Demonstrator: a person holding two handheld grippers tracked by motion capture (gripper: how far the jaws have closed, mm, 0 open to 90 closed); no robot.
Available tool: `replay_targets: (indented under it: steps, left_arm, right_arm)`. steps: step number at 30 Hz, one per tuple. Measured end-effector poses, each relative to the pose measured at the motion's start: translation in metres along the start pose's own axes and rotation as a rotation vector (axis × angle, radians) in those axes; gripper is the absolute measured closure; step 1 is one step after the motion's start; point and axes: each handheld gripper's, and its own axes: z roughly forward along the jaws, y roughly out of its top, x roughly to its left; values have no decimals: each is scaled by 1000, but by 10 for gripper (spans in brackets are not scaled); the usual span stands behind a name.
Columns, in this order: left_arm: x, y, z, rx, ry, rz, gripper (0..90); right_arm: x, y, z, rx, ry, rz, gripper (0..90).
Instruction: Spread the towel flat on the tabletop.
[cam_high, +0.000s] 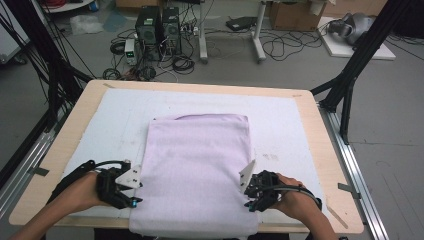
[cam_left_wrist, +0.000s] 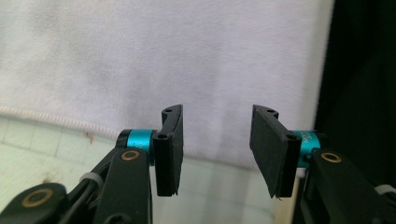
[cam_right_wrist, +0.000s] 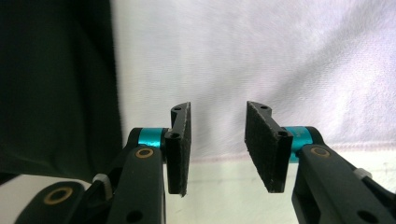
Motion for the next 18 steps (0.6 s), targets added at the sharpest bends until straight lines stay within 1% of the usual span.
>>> replay_targets:
  steps: [2, 3, 4, 6, 7, 8, 9, 10, 11, 12, 13, 14, 15, 16, 17, 18]
  left_arm:
    - [9, 1, 11, 35, -8, -12, 554]
    - [12, 1, 15, 48, -3, -22, 557]
    - [16, 1, 19, 65, -15, -28, 569]
    - [20, 1, 25, 84, -28, -30, 584]
    - [22, 1, 27, 84, -42, -39, 587]
    - [24, 2, 26, 84, -54, -45, 597]
    - [25, 2, 27, 84, -59, -49, 605]
    - [26, 3, 28, 86, -66, -59, 616]
    - [26, 4, 28, 93, -68, -57, 633]
    - [26, 6, 28, 101, -65, -57, 658]
    - [25, 7, 28, 108, -68, -55, 688]
    - [24, 9, 28, 117, -70, -47, 731]
    - [22, 11, 28, 124, -67, -35, 774]
    - [20, 12, 28, 124, -66, -30, 810]
    - [19, 12, 28, 128, -64, -21, 839]
    - [18, 12, 26, 126, -56, -13, 856]
  right_arm:
    - [-6, 5, 9, 37, -4, -6, 618]
    - [-7, 8, 13, 63, -3, -14, 626]
    - [-10, 10, 17, 84, 2, -26, 629]
    - [-13, 14, 22, 117, 13, -35, 654]
    - [-16, 15, 25, 127, 28, -40, 658]
    - [-18, 15, 28, 137, 32, -43, 662]
    - [-19, 16, 28, 139, 42, -22, 673]
    - [-21, 15, 28, 132, 48, -14, 695]
    - [-23, 15, 28, 129, 52, -8, 733]
    - [-24, 15, 28, 130, 56, -2, 807]
    - [-25, 15, 28, 136, 73, -6, 848]
    - [-26, 16, 29, 140, 74, -19, 867]
    - [-24, 17, 29, 149, 67, -16, 873]
    - [-23, 18, 29, 151, 63, -25, 876]
    - [-22, 18, 28, 152, 59, -35, 878]
    - [-22, 18, 27, 152, 69, -36, 879]
